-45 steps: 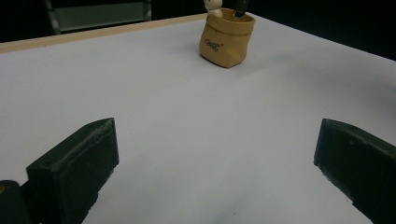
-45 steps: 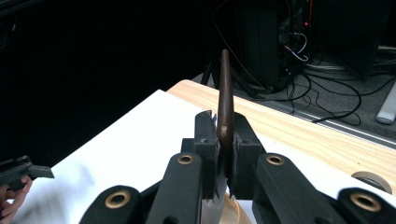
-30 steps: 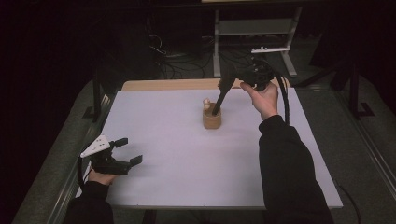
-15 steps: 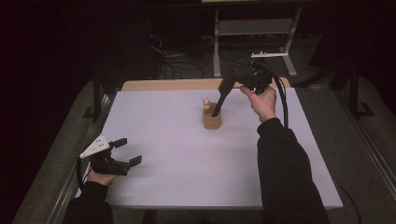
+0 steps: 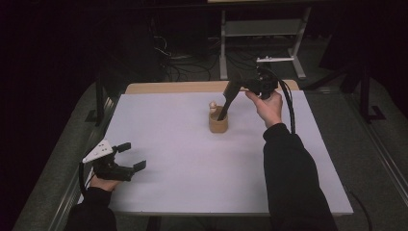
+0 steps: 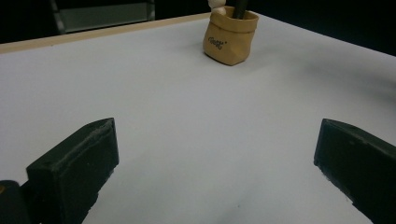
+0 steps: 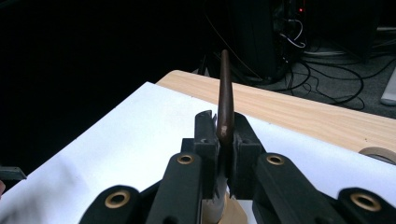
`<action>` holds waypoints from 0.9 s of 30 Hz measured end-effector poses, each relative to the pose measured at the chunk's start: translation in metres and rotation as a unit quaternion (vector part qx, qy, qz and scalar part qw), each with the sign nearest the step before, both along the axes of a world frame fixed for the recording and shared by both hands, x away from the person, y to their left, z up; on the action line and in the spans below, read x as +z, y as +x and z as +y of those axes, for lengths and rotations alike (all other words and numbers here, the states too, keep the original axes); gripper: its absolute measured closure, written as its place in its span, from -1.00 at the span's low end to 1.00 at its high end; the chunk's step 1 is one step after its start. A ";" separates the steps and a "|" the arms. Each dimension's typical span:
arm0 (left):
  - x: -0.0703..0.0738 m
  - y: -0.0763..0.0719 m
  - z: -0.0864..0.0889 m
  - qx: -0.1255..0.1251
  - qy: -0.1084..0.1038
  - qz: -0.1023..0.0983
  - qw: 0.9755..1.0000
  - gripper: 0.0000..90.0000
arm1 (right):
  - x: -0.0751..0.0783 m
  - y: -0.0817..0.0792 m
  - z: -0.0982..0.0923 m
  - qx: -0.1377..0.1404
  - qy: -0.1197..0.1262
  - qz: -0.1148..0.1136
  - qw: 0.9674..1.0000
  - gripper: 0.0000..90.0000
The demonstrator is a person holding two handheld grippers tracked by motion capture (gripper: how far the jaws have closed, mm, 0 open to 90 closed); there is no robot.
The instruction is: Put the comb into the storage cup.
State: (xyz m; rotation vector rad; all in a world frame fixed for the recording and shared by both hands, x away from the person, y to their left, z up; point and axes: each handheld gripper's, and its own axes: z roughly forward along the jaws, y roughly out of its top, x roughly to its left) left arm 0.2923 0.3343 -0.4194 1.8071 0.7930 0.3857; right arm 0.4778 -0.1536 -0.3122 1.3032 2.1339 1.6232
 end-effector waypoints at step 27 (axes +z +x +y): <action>-0.003 0.002 -0.001 0.000 -0.003 0.009 1.000 -1.00 | -0.015 0.004 -0.006 -0.028 0.013 0.030 0.999 0.63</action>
